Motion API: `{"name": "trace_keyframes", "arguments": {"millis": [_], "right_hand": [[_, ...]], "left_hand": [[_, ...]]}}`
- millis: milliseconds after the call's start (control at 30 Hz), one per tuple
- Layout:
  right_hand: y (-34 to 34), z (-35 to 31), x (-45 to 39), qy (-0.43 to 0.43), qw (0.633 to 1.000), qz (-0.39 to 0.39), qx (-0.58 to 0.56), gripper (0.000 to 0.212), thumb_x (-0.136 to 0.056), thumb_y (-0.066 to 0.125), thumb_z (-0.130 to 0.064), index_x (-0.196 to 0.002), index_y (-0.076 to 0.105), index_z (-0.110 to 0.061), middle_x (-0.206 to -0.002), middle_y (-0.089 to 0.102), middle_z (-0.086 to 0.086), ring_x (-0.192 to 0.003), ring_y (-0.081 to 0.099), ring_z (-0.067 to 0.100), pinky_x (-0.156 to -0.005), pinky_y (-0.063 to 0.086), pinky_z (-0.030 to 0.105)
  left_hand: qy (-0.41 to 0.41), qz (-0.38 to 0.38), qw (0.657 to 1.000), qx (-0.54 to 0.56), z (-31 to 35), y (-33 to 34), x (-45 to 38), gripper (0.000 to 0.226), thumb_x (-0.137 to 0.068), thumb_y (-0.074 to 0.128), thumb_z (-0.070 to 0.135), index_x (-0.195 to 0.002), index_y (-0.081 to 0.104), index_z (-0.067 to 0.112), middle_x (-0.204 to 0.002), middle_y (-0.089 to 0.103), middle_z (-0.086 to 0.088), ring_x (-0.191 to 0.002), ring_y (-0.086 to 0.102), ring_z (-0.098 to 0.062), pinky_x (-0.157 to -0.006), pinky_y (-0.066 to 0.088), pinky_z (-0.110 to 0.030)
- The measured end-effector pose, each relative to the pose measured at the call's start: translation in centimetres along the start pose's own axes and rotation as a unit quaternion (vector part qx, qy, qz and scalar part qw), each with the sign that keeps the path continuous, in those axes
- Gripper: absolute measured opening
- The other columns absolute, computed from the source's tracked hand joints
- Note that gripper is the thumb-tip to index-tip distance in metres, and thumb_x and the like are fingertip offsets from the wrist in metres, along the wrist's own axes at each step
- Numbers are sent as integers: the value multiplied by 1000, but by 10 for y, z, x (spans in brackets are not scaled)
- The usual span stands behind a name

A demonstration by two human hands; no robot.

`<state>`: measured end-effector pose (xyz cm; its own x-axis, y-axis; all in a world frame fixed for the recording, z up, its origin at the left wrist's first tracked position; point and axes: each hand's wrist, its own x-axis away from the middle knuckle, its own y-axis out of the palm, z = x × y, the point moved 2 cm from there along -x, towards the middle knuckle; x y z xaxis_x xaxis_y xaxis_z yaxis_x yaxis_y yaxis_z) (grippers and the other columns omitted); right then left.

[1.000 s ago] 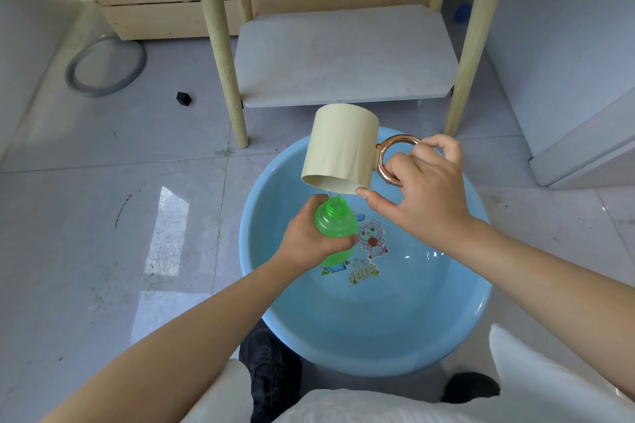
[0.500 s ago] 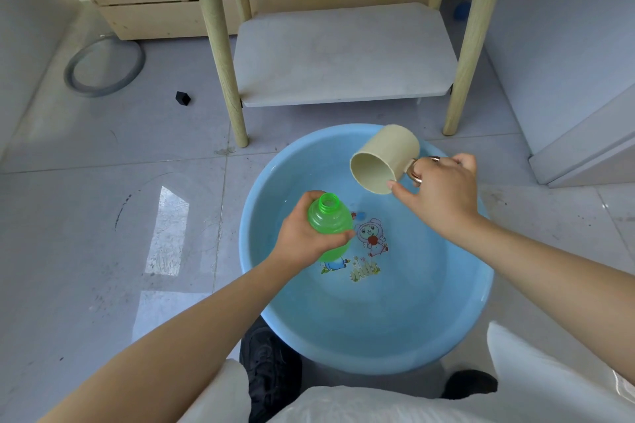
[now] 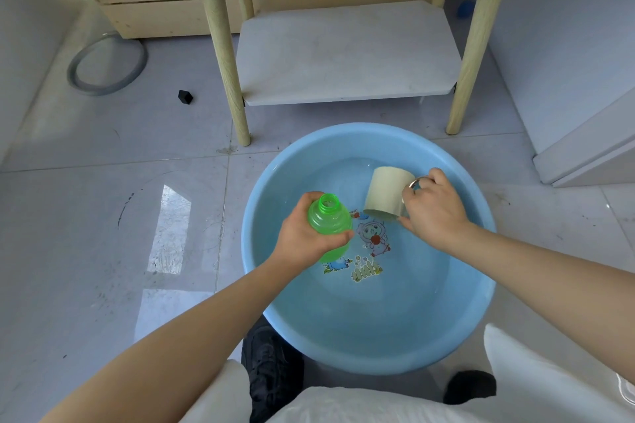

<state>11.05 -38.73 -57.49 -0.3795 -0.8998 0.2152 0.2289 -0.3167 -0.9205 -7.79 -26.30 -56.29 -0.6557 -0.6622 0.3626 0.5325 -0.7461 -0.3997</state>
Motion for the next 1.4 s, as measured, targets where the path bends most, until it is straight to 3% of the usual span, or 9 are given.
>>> {"name": "trace_keyframes", "arguments": {"millis": [133,267,433,567,667,833,933,1167,1400], "right_hand": [[-1,1,1,55,991,-25,-119,39,-88,47,-56,-83,54,-17,-77,60,-3,-83,47,19,-90,24,30],[-5,9,4,176,947,-31,-267,41,-85,49,-60,-68,49,-23,-62,57,-5,-71,52,20,-85,26,33],[-25,18,7,277,832,-70,-475,54,-83,57,-57,-55,31,-18,-54,38,-1,-60,45,22,-73,30,35],[-41,17,9,280,753,-18,-596,52,-77,64,-55,-58,34,-17,-56,33,-4,-57,37,18,-58,27,30],[-59,12,11,250,764,29,-594,51,-77,64,-56,-61,40,-13,-56,35,-2,-57,37,16,-58,28,32],[-82,1,12,176,823,173,-512,49,-77,68,-52,-57,39,-17,-49,40,-10,-57,39,7,-77,26,29],[-87,-3,10,143,853,235,-443,49,-72,54,-64,-61,44,-17,-50,40,-13,-54,42,8,-79,23,27],[-85,-4,11,92,867,337,-355,43,-74,55,-57,-64,36,-20,-55,47,-10,-54,38,14,-80,24,29],[-85,-5,13,70,866,374,-325,41,-74,57,-56,-69,33,-23,-56,36,-11,-60,34,16,-82,26,32]], "left_hand": [[-3,-2,1000,1,1,0,0,61,-65,86,26,-111,47,35,-96,58,19,-88,56,0,-72,44,-14],[-1,-3,1000,0,1,0,0,61,-65,86,26,-111,46,35,-96,59,19,-88,57,1,-70,43,-11],[0,-3,1000,-5,1,3,-1,59,-65,86,25,-109,48,34,-95,59,18,-89,58,-3,-73,44,-14],[3,-8,1000,-8,4,5,-1,58,-64,86,27,-108,48,35,-94,60,19,-87,58,3,-71,44,-12],[8,-10,1000,-13,7,6,-1,58,-64,86,27,-107,47,35,-93,60,19,-86,58,2,-74,45,-15],[11,-13,1000,-13,10,7,-2,60,-65,85,26,-109,46,35,-93,58,21,-86,56,6,-72,43,-11],[6,-15,1000,-11,9,7,-1,61,-65,85,28,-112,46,34,-95,59,20,-88,57,2,-77,44,-17],[7,-18,1000,-9,10,6,0,62,-66,85,27,-111,43,35,-94,58,21,-88,56,5,-78,46,-19],[9,-19,1000,2,10,7,-1,66,-66,85,28,-119,47,30,-100,61,15,-94,59,-5,-81,50,-23]]}}
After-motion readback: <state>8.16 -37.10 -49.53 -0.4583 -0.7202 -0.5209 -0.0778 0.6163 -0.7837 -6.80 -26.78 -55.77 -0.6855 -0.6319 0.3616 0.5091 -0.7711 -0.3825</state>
